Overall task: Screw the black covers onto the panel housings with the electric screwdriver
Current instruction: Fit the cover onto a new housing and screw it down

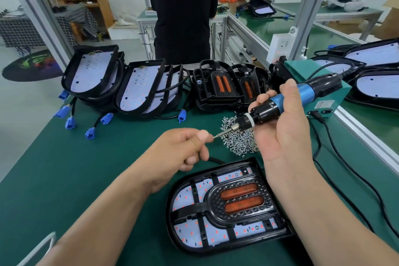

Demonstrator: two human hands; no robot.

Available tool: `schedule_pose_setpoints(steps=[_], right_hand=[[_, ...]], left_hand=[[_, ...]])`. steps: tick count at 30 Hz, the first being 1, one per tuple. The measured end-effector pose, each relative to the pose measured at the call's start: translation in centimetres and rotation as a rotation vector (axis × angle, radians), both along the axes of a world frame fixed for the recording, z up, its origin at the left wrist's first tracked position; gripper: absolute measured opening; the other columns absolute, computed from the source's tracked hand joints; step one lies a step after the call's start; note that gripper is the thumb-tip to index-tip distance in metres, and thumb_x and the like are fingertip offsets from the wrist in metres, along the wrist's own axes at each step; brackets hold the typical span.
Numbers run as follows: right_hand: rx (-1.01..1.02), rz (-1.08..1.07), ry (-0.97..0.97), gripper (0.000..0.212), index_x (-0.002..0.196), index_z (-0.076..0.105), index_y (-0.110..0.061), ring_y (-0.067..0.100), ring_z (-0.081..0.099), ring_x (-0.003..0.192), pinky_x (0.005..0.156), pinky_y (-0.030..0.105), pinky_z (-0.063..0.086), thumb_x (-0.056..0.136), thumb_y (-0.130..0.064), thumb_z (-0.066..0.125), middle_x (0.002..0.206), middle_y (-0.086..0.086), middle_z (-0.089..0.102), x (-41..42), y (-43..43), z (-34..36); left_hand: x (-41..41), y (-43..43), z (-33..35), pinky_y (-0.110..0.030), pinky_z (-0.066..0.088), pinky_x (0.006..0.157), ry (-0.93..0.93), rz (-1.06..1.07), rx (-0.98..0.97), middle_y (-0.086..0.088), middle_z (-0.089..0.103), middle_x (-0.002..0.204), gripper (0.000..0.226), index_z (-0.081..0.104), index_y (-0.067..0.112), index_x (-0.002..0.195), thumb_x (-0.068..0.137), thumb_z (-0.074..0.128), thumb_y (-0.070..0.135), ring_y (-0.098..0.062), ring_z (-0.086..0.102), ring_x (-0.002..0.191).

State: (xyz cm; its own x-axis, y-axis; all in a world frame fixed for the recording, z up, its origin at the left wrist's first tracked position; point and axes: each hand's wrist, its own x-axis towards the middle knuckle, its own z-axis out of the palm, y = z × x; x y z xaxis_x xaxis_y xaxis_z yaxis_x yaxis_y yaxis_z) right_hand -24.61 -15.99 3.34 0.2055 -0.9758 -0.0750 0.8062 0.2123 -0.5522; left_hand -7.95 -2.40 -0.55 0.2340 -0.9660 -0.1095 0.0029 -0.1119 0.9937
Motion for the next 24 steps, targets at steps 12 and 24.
schedule_pose_setpoints(steps=[12, 24], right_hand=[[-0.286, 0.241, 0.040, 0.015, 0.113, 0.058, -0.020, 0.017, 0.054, 0.068, 0.073, 0.032, 0.050, 0.100, -0.011, 0.059, 0.082, 0.001, 0.055, 0.9, 3.5, 1.3], [-0.433, 0.245, 0.287, 0.030, 0.114, 0.059, -0.017, 0.024, 0.051, 0.065, 0.074, 0.046, 0.037, 0.086, -0.006, 0.063, 0.079, 0.007, 0.050, 2.3, 6.8, 1.0]], left_hand=[[3.1, 2.9, 2.4, -0.029, 0.026, 0.055, -0.404, -0.403, 0.350, -0.005, 0.044, 0.070, 0.039, 0.059, 0.014, 0.069, 0.086, 0.068, 0.048, -0.016, 0.031, 0.063], [3.4, 3.0, 2.0, -0.020, 0.027, 0.049, -0.313, -0.447, 0.300, 0.005, 0.046, 0.064, 0.043, 0.062, 0.003, 0.080, 0.093, 0.069, 0.044, -0.009, 0.031, 0.054]])
